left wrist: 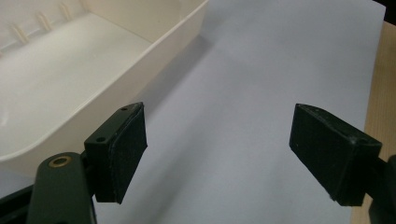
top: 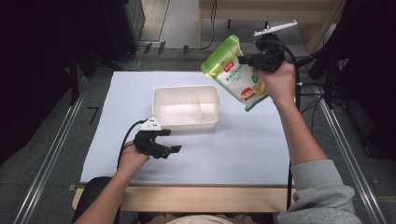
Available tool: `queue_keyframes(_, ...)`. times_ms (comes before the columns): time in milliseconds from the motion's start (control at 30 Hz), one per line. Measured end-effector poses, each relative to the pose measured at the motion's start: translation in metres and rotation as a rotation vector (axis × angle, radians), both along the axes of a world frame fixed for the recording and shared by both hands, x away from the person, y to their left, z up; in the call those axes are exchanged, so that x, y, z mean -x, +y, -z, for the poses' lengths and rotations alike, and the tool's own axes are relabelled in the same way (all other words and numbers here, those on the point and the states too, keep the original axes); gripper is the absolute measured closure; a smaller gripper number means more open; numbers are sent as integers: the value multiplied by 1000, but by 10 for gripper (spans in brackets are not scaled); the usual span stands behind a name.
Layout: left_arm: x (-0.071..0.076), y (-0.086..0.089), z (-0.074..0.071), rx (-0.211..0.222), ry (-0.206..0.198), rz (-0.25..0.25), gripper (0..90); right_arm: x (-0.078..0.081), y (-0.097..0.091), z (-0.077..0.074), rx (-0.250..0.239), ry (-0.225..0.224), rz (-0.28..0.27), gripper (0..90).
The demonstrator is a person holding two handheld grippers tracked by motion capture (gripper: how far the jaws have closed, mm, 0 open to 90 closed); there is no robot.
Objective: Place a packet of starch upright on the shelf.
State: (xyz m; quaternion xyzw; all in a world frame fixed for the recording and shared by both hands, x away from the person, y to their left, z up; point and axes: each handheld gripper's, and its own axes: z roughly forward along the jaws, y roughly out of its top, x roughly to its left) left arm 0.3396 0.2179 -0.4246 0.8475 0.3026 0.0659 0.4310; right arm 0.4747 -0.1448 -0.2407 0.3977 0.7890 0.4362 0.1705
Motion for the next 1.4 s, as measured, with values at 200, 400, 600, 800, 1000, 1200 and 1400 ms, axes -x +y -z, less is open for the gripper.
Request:
queue_keyframes(200,0,0,0,2,1,0,197,-4,21,-7,11,-7,-26,900)
queue_keyframes(400,0,0,0,1,4,-5,197,-12,52,-8,3,1,-56,900)
queue_keyframes(600,0,1,0,12,6,0,197,-19,76,-6,9,12,-77,900)
queue_keyframes(800,1,1,-1,9,4,2,197,-24,98,-4,16,16,-93,900)
queue_keyframes(1000,1,1,-1,7,4,4,197,-30,128,2,18,24,-123,900)
queue_keyframes(1200,1,1,-1,19,5,7,197,-34,155,10,14,39,-147,900)
queue_keyframes(1400,1,1,-1,25,4,5,197,-35,180,16,8,46,-174,900)
